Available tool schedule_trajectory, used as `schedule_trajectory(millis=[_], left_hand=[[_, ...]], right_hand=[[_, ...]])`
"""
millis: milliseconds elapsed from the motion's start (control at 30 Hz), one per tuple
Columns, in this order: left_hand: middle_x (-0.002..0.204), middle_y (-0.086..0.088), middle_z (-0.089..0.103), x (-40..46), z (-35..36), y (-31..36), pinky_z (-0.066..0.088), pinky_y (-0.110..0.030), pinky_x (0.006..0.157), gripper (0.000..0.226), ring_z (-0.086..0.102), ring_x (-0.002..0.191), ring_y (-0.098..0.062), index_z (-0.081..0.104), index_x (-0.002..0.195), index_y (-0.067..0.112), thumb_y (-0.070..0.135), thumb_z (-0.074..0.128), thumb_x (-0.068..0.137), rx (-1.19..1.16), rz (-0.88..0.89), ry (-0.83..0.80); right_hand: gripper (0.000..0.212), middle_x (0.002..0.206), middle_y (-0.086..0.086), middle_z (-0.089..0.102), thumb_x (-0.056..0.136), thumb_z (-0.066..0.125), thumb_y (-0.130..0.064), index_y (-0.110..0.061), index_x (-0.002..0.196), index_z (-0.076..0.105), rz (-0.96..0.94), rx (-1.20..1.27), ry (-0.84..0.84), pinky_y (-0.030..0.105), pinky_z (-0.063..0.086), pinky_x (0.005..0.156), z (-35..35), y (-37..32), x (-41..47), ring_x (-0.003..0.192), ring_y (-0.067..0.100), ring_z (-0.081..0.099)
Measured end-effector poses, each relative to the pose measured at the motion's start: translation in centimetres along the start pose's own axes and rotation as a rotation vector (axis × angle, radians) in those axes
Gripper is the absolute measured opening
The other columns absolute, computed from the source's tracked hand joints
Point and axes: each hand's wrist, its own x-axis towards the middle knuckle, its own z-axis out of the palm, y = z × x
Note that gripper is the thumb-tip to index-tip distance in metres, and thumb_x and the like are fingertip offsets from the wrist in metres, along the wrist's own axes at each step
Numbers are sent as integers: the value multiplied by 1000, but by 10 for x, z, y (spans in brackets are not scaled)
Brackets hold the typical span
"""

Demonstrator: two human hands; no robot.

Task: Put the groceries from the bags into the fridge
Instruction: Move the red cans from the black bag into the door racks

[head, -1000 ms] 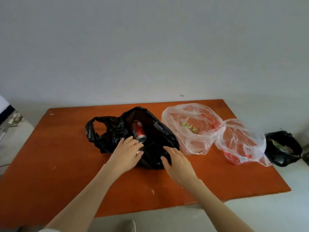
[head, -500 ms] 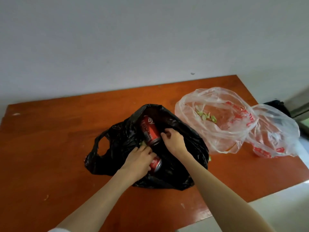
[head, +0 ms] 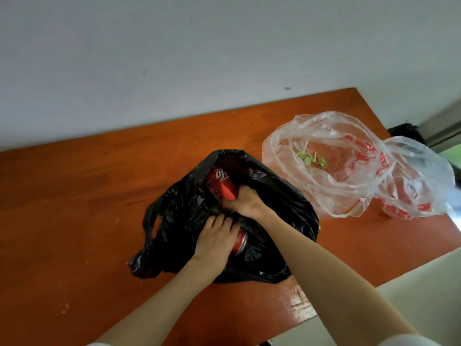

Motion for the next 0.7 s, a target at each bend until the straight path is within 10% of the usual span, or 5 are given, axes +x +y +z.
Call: schedule_trajectory(millis=[400,700], left_hand=[[126,-9,52,3,-1,-14,24,-34,106,69,45,119,-25,40,134,8,35,67,76,52,190,74],[123,2,57,-16,-31,-15,27,-30,102,80,52,117,-17,48,127,17,50,76,60,-493,81,167]], right_hand=[[31,88,5,65,79,67,-31,-6,95,62,103,311,128,23,46,61,-26,16,-67,70,12,59],[34,83,0,64,80,67,-38,-11,96,56,101,276,249,19,47,55,-55,44,-149,70,11,62]])
